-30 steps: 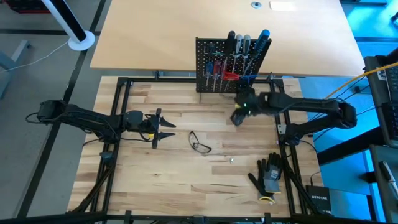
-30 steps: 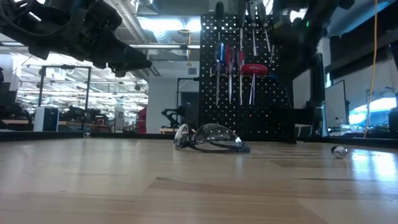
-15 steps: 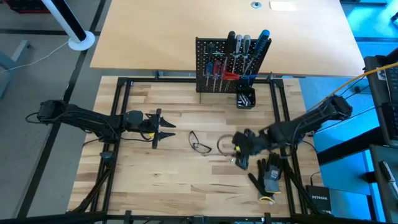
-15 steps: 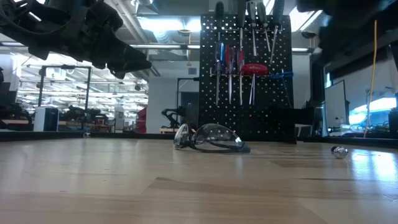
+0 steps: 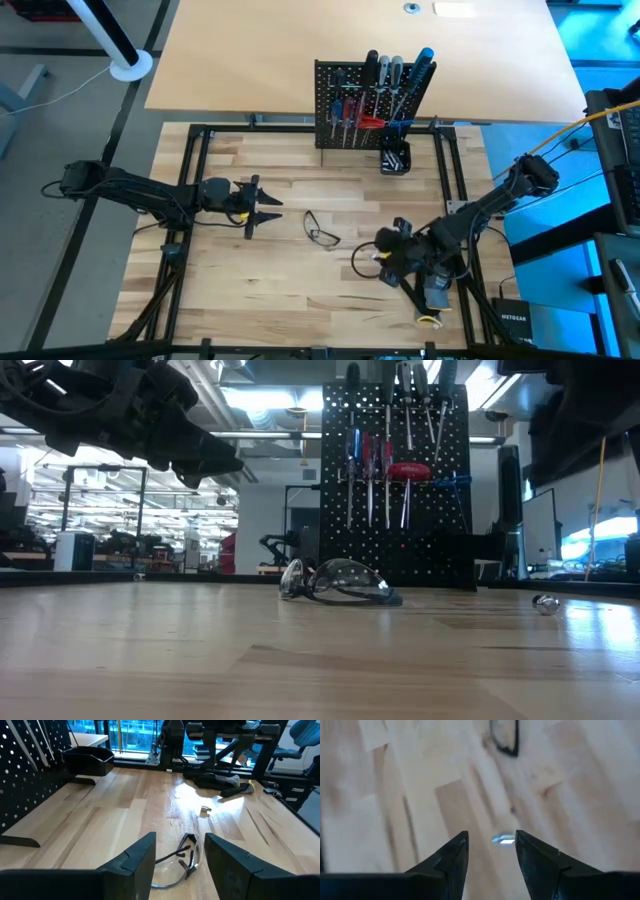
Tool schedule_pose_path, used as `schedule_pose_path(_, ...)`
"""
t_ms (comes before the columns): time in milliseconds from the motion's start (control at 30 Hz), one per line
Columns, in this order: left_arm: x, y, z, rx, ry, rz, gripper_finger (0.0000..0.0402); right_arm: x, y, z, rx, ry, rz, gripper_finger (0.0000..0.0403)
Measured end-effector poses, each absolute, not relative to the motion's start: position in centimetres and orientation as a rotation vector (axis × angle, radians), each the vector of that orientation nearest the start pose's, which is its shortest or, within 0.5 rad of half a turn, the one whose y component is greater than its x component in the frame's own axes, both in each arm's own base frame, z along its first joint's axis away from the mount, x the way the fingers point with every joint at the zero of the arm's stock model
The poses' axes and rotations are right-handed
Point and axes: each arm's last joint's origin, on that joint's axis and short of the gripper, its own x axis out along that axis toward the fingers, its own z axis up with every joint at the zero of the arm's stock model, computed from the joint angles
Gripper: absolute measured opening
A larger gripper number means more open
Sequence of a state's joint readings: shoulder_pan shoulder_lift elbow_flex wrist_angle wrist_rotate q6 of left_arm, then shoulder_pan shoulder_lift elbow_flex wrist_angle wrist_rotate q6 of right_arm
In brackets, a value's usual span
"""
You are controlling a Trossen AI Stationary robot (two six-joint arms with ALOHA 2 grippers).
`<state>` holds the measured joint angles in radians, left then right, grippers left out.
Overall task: Hang tools onto peg board
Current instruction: Put the silver socket in the black bin on the peg board
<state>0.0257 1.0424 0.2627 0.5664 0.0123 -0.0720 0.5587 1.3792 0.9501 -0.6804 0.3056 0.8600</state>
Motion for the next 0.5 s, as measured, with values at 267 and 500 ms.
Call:
schedule_pose_path(267, 19.8, 0.5, 18.0, -0.078, 0.224, 0.021, 0.0159, 22.2, 12.6, 21.3, 0.202, 0.988, -0.22, 0.0166)
schedule_pose_path(500, 19.7, 0.5, 17.8, -0.081, 0.247, 0.023, 0.0159, 21.7, 12.3, 18.7, 0.222, 0.965, -0.202, 0.0166)
